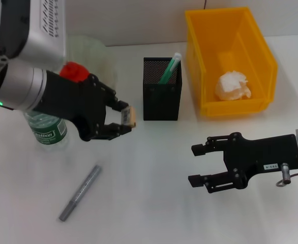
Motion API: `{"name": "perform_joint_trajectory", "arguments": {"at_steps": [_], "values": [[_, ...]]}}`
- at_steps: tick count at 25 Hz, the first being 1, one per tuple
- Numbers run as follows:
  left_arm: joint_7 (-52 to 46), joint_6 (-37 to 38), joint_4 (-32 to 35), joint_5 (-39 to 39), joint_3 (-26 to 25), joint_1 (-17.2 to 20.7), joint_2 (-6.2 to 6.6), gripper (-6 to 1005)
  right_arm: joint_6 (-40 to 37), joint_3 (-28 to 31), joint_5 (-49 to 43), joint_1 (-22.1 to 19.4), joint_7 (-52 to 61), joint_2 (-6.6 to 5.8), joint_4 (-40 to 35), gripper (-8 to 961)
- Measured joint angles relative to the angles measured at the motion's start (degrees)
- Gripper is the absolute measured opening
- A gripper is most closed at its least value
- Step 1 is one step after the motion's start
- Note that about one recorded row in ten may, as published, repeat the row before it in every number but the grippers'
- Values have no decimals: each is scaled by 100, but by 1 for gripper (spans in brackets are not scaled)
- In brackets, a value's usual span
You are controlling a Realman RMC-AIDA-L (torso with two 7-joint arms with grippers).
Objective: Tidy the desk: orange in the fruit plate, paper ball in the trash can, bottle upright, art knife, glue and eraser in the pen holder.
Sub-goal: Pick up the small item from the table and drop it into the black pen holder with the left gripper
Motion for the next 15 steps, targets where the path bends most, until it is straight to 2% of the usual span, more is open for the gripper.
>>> {"name": "perform_joint_trajectory", "arguments": {"at_steps": [7,15], "values": [[-1,-63,30,-502,-193,3,-1,408,0,8,9,-10,-11,1,-1,766],[25,-857,-332,-1047,-98,-5,-25,421,3,7,17,-9,-56,1,-1,766]]}}
